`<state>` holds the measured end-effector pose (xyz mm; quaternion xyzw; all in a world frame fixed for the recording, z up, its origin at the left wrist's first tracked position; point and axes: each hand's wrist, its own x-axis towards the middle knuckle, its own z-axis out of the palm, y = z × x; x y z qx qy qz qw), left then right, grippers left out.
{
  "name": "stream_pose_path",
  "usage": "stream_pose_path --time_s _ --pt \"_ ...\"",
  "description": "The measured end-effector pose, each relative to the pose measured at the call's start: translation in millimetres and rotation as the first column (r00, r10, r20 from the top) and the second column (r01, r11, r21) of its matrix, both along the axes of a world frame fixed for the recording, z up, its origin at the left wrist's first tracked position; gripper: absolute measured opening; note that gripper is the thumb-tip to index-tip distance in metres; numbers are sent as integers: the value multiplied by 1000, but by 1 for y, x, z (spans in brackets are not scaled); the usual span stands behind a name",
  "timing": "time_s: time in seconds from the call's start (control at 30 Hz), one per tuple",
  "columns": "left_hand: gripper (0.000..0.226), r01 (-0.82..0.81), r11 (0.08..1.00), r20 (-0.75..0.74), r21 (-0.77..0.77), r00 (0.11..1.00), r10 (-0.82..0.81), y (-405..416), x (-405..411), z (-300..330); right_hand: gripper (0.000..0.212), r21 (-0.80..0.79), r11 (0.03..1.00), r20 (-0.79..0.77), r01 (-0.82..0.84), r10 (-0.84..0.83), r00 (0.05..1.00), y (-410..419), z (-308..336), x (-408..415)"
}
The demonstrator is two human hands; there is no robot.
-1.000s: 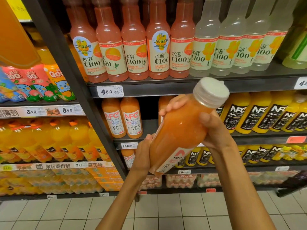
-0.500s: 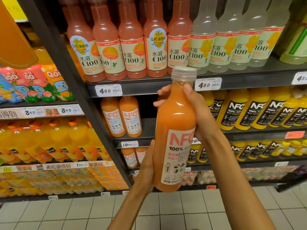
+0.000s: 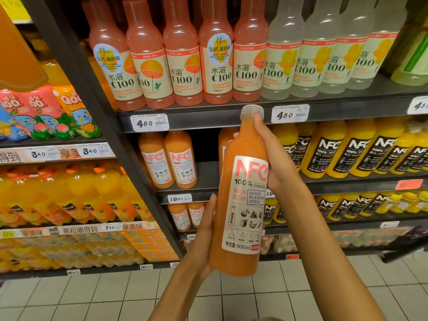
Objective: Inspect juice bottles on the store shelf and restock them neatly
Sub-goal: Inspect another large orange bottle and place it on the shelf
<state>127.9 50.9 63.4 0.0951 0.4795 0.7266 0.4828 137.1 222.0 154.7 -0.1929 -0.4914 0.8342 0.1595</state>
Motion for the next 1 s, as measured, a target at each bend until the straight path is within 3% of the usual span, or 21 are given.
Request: stream_pose_path --time_s 0.17,0.27,0.37,0.53,0.63,0.73,0.83,0.9,1.0 --pt "94 92 991 148 98 983 -106 -5 9 3 32 -112 994 83 -12 21 996 7 -29 3" --pt "97 80 985 263 155 957 -120 -2 15 6 27 -201 979 156 -21 53 986 9 -42 1" --pt "98 82 982 335 168 933 -135 3 16 6 24 -181 983 210 -16 54 976 12 -52 -3" --pt "99 55 987 368 154 923 -109 5 15 6 26 -213 977 252 0 55 966 14 -66 -8" --pt "88 35 992 371 119 925 -77 4 13 5 31 -212 977 230 -9 59 971 15 -68 -11" --pt "69 17 997 299 71 954 -38 1 10 4 38 -189 982 224 -24 67 972 16 -68 -13" --pt "48 40 999 115 -18 993 -37 -1 7 2 43 -131 990 254 -46 78 964 17 -66 -11" --pt "44 59 994 -14 -88 998 -60 -1 6 0 47 -70 995 273 -64 81 958 16 -67 -10" --pt "47 44 993 -87 -113 995 -54 -1 6 -7 44 44 997 250 -63 50 967 9 -66 -7"
